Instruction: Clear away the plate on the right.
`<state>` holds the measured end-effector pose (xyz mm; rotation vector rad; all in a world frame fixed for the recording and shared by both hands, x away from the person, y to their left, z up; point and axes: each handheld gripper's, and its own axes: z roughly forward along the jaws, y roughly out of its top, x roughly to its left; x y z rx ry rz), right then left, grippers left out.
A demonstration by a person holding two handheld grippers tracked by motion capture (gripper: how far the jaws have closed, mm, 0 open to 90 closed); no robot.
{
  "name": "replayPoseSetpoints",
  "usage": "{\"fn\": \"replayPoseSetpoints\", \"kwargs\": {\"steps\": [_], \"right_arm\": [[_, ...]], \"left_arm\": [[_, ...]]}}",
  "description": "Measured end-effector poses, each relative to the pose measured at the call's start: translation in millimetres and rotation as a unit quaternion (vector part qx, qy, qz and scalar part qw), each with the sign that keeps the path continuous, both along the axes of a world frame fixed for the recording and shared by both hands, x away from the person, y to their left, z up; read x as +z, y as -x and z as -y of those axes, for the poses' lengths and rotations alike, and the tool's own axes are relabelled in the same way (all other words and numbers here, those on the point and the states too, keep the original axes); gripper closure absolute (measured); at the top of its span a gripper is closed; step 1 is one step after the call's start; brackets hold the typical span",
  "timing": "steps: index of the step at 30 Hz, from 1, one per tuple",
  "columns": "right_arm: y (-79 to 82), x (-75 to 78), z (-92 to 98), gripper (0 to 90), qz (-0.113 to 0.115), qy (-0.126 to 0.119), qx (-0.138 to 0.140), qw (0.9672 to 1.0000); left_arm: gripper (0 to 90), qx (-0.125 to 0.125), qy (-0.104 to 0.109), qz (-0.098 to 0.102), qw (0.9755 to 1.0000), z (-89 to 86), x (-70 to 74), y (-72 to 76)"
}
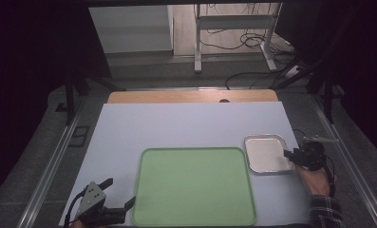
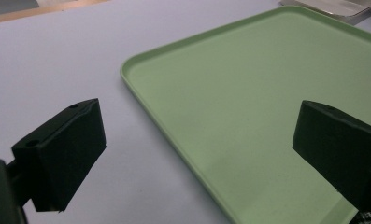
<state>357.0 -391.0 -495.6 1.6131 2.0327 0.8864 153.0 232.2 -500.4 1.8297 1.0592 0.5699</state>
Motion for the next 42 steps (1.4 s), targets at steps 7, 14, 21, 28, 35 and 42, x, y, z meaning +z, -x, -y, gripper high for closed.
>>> {"fn": "replayPoseSetpoints", "kwargs": {"steps": [7, 14, 21, 28, 35, 42], "right_arm": [[-11.0, -4.9, 3.1, 70.4, -0.023, -0.019, 0.001, 0.9996], [-19.9, -9.3, 5.6, 85.1, -0.057, -0.054, -0.015, 0.9968], [-20.1, -7.5, 10.3, 88.9, -0.067, -0.093, -0.030, 0.9930], [-17.3, -3.1, 11.6, 88.9, -0.061, -0.107, -0.035, 0.9918], [-13.3, 3.9, 13.6, 88.9, -0.046, -0.125, -0.040, 0.9903], [-10.9, 9.5, 7.3, 88.8, -0.042, -0.139, -0.030, 0.9890]], "left_arm": [[2.5, 0.000, 0.000, 0.000, 1.0000, 0.0, -0.1, -0.1], [2.5, 0.000, 0.000, 0.000, 1.0000, -0.1, -0.1, -0.2], [2.5, 0.001, 0.001, 0.000, 1.0000, -0.2, 0.0, -0.1], [2.5, 0.001, 0.001, 0.000, 1.0000, -0.2, 0.0, -0.2], [2.5, 0.001, 0.002, 0.000, 1.0000, -0.4, 0.0, -0.3], [2.5, 0.001, 0.003, -0.001, 1.0000, -0.4, 0.0, -0.6]]}}
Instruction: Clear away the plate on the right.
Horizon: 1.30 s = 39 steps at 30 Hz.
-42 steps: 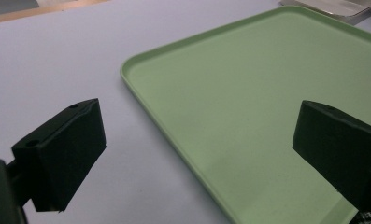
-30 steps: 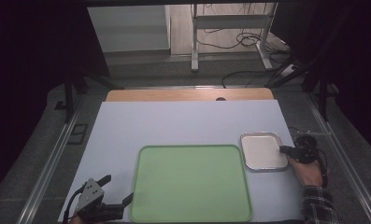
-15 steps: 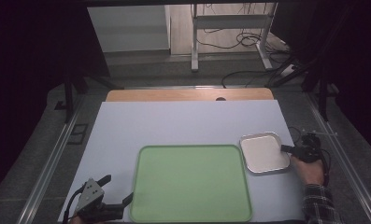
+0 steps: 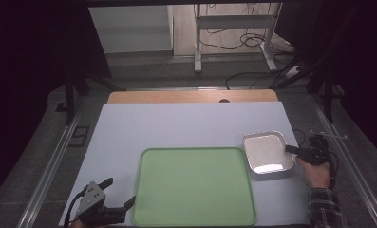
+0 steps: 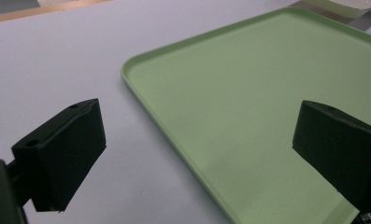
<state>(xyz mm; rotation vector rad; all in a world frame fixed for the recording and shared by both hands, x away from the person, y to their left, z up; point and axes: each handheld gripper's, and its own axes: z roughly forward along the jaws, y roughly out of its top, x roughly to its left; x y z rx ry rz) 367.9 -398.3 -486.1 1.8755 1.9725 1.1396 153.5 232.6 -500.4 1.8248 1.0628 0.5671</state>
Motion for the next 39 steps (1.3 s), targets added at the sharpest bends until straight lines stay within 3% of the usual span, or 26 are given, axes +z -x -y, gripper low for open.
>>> {"fn": "replayPoseSetpoints", "kwargs": {"steps": [22, 29, 39], "right_arm": [[5.4, 6.5, -57.3, 88.7, 0.010, -0.021, 0.064, 0.9977], [9.0, 6.7, -86.0, 88.7, 0.006, -0.023, 0.102, 0.9945], [12.8, 2.8, -113.0, 88.7, -0.004, -0.034, 0.135, 0.9903]], "left_arm": [[2.5, 0.000, 0.000, 0.000, 1.0000, -0.1, -0.1, -0.3], [2.5, 0.001, 0.001, -0.001, 1.0000, -0.2, -0.1, -0.4], [2.5, 0.001, 0.002, -0.001, 1.0000, -0.4, -0.2, -0.6]]}}
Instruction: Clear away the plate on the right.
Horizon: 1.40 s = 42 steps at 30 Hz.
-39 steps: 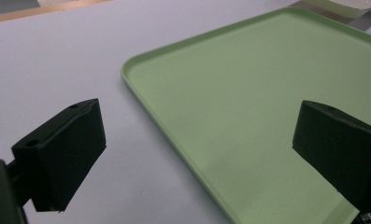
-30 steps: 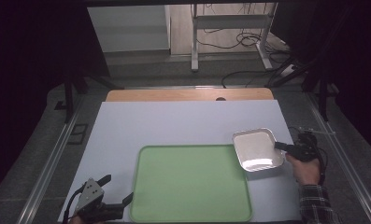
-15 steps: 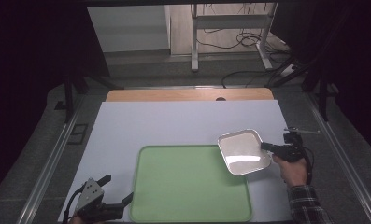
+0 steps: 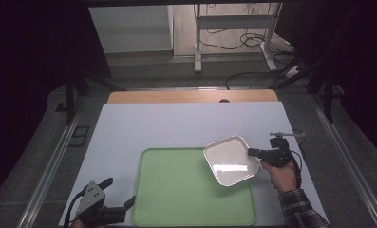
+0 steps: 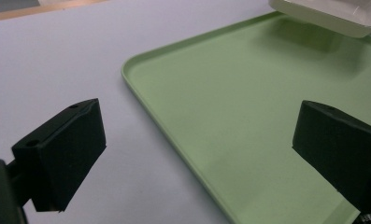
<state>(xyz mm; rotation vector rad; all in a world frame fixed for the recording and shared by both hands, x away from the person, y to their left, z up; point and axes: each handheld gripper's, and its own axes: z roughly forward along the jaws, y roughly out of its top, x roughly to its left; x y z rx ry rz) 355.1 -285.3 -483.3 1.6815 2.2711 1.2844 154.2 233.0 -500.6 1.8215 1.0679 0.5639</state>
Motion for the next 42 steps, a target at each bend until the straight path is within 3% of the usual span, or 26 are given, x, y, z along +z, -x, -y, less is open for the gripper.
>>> {"fn": "replayPoseSetpoints", "kwargs": {"steps": [23, 33, 42], "right_arm": [[11.3, -13.5, -68.8, 88.7, -0.016, 0.001, 0.050, 0.9986], [11.3, -23.9, -89.6, 88.7, -0.025, 0.021, 0.049, 0.9983], [8.3, -32.1, -92.3, 88.5, -0.032, 0.037, 0.040, 0.9980]], "left_arm": [[2.8, -0.007, -0.010, 0.004, 0.9999, 2.4, 0.1, 0.7], [2.8, -0.010, -0.013, 0.004, 0.9999, 3.0, 0.1, 0.7], [2.8, -0.013, -0.017, 0.006, 0.9998, 3.9, 0.2, 1.1]]}}
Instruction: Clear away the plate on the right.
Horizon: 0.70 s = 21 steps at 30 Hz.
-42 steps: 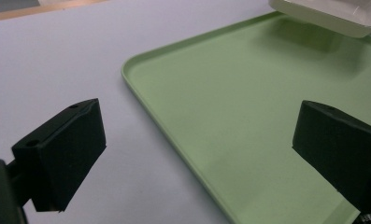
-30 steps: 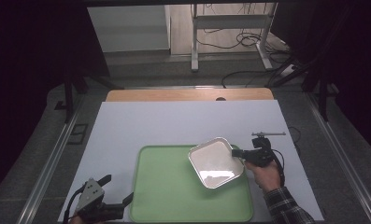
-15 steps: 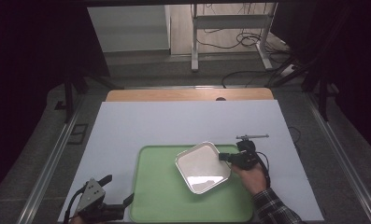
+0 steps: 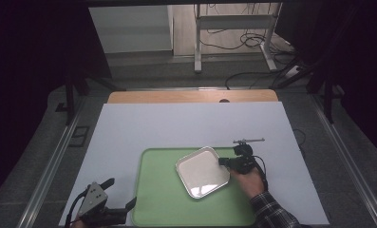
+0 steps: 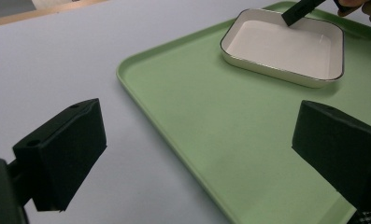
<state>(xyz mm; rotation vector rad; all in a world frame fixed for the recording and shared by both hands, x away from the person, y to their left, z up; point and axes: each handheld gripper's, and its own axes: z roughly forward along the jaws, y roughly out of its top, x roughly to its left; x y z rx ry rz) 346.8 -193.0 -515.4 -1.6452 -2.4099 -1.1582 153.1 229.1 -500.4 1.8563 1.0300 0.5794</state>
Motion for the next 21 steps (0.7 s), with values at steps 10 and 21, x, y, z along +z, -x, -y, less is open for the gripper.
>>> {"fn": "replayPoseSetpoints", "kwargs": {"steps": [10, 21], "right_arm": [[-3.0, 0.6, 3.5, 74.2, 0.013, -0.004, 0.011, 0.9998], [6.6, 14.6, 2.7, 48.0, 0.067, 0.016, 0.066, 0.9954]], "left_arm": [[2.8, -0.002, -0.001, 0.001, 1.0000, 0.4, 0.1, 0.2], [2.8, -0.004, -0.004, 0.003, 1.0000, 0.8, 0.2, 0.6]]}}
